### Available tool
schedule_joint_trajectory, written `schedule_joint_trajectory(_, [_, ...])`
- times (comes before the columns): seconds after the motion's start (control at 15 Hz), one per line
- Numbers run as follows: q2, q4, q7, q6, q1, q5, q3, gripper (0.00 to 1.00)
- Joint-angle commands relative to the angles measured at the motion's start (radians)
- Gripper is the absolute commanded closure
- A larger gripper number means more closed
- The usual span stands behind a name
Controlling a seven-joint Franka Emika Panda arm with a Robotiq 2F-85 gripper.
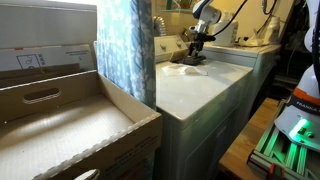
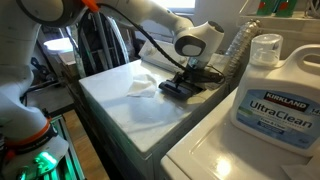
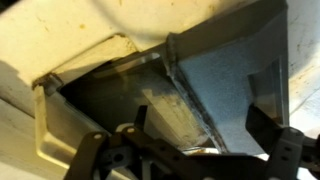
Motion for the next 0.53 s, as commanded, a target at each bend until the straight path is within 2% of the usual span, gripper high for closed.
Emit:
schedule_joint_trajectory(0.0, [-0.001, -0.004, -0.025, -0.042, -0.001, -0.030, -0.011, 0.00])
schedule_joint_trajectory(0.47, [-0.006, -0.016, -0.063, -0.058, 0.004, -0.063, -0.018, 0.00])
